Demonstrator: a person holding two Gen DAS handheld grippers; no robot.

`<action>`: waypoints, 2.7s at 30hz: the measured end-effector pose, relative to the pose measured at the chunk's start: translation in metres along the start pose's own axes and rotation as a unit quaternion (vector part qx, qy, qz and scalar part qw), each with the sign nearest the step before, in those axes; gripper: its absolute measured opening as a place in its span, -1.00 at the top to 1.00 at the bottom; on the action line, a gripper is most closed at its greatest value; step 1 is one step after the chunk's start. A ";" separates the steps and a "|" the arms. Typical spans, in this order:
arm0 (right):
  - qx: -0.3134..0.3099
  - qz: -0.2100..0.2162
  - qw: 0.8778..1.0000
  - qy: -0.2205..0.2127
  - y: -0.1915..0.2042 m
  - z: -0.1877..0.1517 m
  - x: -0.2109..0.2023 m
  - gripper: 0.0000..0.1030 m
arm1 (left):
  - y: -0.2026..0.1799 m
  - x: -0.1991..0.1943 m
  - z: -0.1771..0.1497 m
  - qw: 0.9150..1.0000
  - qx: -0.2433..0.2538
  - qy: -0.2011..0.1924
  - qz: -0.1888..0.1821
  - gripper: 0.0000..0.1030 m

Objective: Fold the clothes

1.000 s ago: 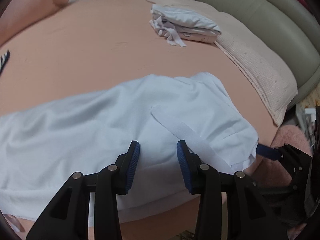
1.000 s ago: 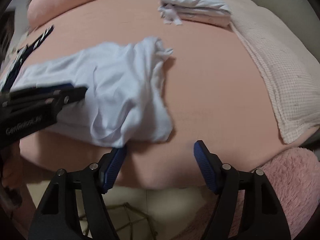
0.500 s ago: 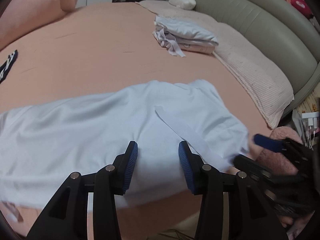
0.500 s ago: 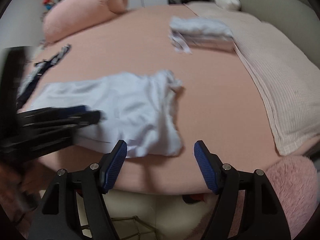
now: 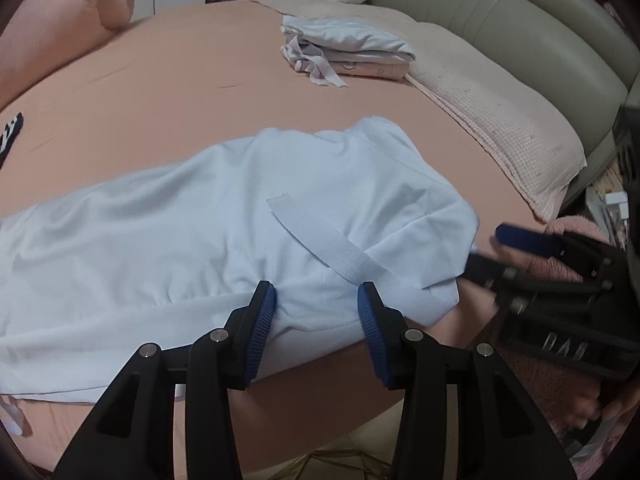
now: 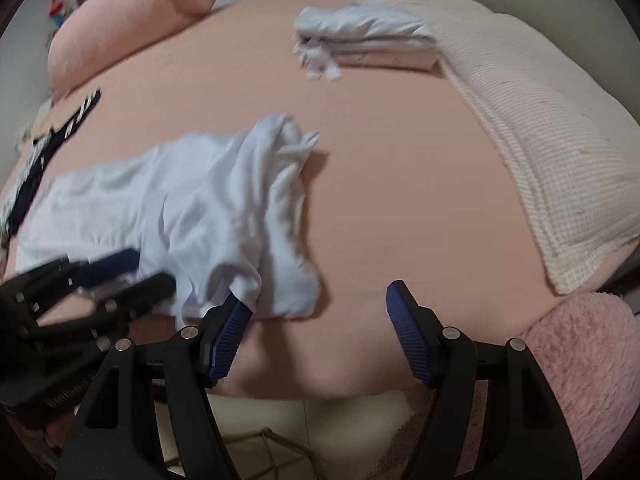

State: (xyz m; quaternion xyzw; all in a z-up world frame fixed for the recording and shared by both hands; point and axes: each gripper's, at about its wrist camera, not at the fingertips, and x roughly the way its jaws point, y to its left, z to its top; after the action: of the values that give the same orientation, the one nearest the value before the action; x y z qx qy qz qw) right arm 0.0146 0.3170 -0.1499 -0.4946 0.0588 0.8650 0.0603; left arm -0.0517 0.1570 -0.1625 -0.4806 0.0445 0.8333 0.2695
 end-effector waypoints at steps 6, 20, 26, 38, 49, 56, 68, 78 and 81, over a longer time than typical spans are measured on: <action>0.033 0.008 0.999 -0.026 -0.016 0.000 -0.013 -0.35 | 0.001 0.003 0.003 1.000 -0.003 0.000 -0.004 0.11; 0.035 0.073 0.992 -0.100 -0.010 -0.004 -0.062 -0.37 | 0.018 -0.034 0.010 0.998 -0.031 -0.038 -0.028 0.01; -0.048 0.058 0.990 -0.119 0.025 0.036 -0.040 -0.48 | 0.121 -0.070 0.011 0.987 -0.149 -0.047 0.047 0.01; 0.119 0.059 0.990 -0.039 -0.045 0.038 0.028 -0.39 | 0.241 -0.124 -0.053 0.947 -0.291 -0.102 0.091 0.11; 0.028 0.004 0.999 -0.020 -0.029 0.022 0.030 -0.44 | 0.219 -0.086 -0.041 0.960 -0.255 -0.064 0.100 0.06; -0.043 0.062 0.994 -0.076 0.007 0.012 -0.009 -0.44 | 0.154 -0.081 -0.027 0.986 -0.139 -0.073 0.052 0.06; -0.089 0.054 0.993 -0.056 0.030 0.001 -0.006 -0.42 | 0.219 -0.090 -0.039 0.955 -0.255 -0.038 0.149 0.06; 0.016 0.012 0.999 -0.025 -0.016 0.015 0.009 -0.44 | 0.207 -0.105 -0.029 0.959 -0.236 -0.091 0.127 0.04; -0.017 0.001 0.999 -0.045 -0.005 0.013 0.003 -0.44 | 0.171 -0.104 -0.024 0.978 -0.155 -0.093 0.104 0.04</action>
State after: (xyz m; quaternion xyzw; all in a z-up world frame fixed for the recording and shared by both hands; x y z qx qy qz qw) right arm 0.0025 0.3238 -0.1465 -0.4561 0.0420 0.8873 0.0534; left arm -0.0767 -0.0390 -0.1209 -0.4293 -0.0602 0.8949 0.1064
